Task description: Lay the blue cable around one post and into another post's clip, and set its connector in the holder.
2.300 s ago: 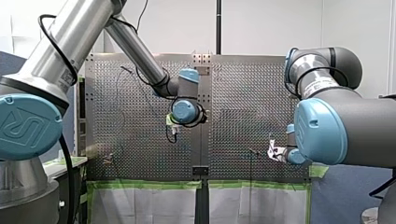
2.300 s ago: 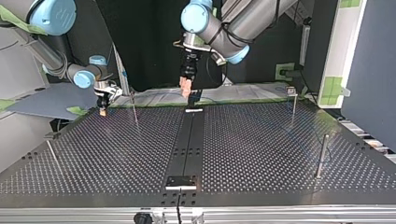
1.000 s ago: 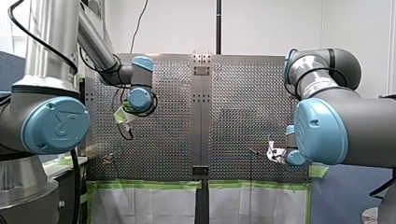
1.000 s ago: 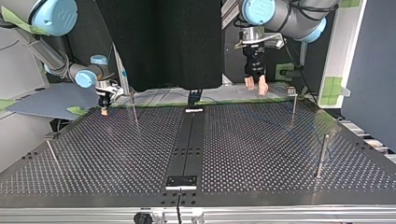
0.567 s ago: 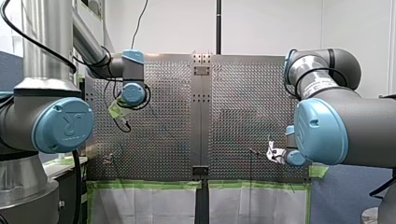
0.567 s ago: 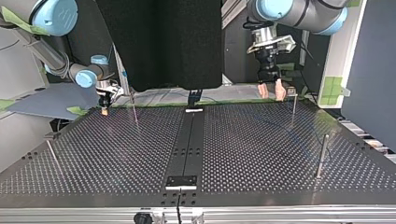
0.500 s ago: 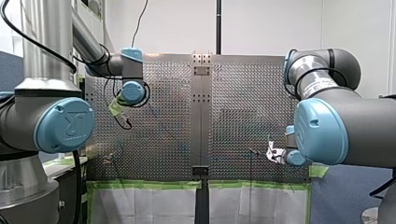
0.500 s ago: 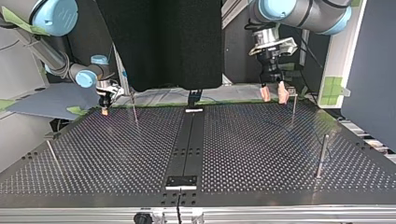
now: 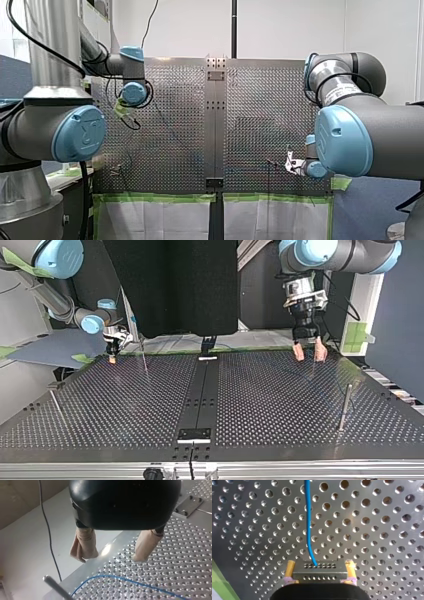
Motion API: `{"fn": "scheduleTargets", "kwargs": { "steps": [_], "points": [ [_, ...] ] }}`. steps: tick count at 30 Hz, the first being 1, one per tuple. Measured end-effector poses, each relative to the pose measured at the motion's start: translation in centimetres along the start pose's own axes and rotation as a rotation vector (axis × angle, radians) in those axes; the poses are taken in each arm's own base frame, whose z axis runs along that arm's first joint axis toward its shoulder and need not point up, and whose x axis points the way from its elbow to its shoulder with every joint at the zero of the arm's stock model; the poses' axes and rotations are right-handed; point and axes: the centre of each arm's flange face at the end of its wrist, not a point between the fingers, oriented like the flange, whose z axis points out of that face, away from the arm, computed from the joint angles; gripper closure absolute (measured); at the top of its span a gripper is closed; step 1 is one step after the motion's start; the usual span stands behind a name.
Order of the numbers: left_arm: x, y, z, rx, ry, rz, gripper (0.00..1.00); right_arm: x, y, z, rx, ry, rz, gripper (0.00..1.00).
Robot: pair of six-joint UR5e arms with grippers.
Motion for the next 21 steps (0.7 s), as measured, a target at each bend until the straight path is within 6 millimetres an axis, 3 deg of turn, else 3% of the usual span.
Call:
{"fn": "scheduleTargets", "kwargs": {
  "steps": [7,21],
  "points": [
    [-0.5,1.9,1.9,0.002,-0.010,-0.053,0.00,0.0,0.0,0.0,0.000,0.000,0.001,0.96],
    [-4.1,4.3,6.7,-0.007,-0.155,-0.163,0.00,-0.1,0.0,0.0,0.000,0.001,0.001,0.96]
  ]
}}
